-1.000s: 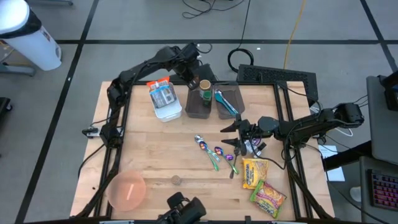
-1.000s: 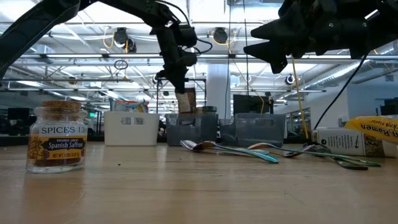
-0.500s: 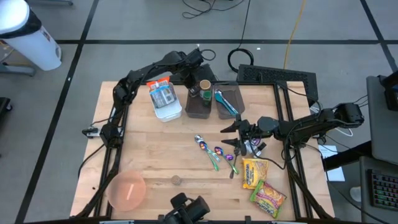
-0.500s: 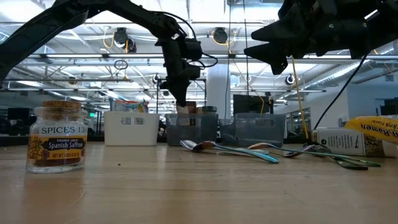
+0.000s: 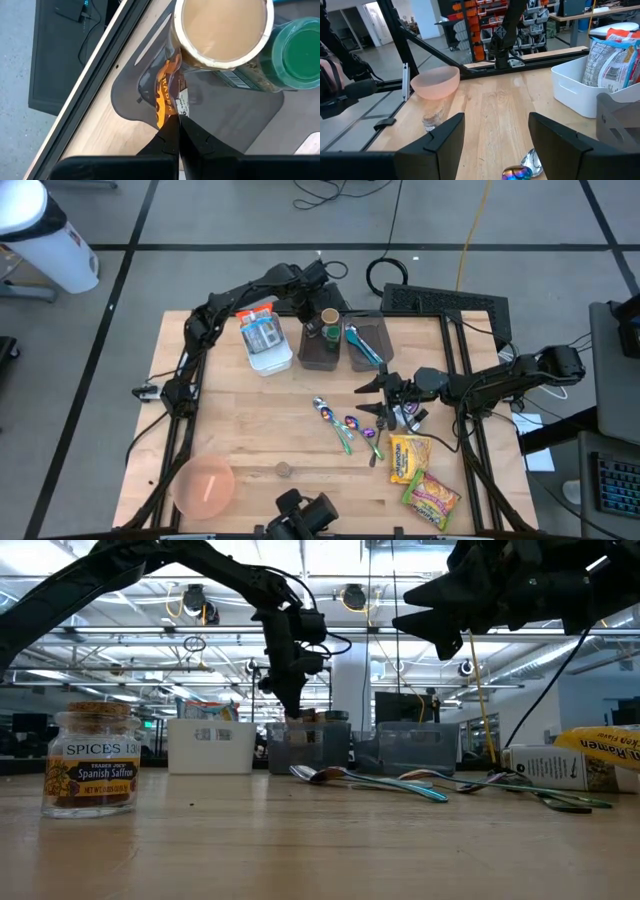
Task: Pick & Place Food Item
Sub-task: Put the orange seasoning pack into the left black bin
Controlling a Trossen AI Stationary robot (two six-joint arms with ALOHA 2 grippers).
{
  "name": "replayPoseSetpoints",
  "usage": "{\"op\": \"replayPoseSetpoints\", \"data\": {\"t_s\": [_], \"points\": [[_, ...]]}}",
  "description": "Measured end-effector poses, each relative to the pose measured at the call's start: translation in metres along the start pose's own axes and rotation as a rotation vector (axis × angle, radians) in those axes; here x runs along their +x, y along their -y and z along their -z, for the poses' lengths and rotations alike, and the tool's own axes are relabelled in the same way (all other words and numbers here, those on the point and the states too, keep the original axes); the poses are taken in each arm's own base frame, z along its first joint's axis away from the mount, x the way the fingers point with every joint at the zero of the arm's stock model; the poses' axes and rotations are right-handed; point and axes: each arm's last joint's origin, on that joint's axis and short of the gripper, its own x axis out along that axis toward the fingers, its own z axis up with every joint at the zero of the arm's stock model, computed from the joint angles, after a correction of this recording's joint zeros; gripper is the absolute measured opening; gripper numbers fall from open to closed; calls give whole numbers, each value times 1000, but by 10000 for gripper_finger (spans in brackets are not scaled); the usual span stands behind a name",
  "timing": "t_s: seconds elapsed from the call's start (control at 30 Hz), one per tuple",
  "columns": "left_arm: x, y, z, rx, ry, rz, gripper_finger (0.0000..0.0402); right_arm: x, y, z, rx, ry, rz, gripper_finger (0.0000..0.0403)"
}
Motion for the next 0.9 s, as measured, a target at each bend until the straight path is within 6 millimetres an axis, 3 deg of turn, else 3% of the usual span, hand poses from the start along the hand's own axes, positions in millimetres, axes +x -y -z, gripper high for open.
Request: {"op": "replayPoseSetpoints", "data": {"t_s": [0.33,0.7,0.9], "points": [[0,0,0,5,0,0,38,0,0,1,-2,-5,1,212],[0,-2,0,24,-3,-39,152,0,0,1,-13,-8,1,212],[-23,-4,-2,26,37,-175,189,0,1,3,-22,-28,7,212]]}}
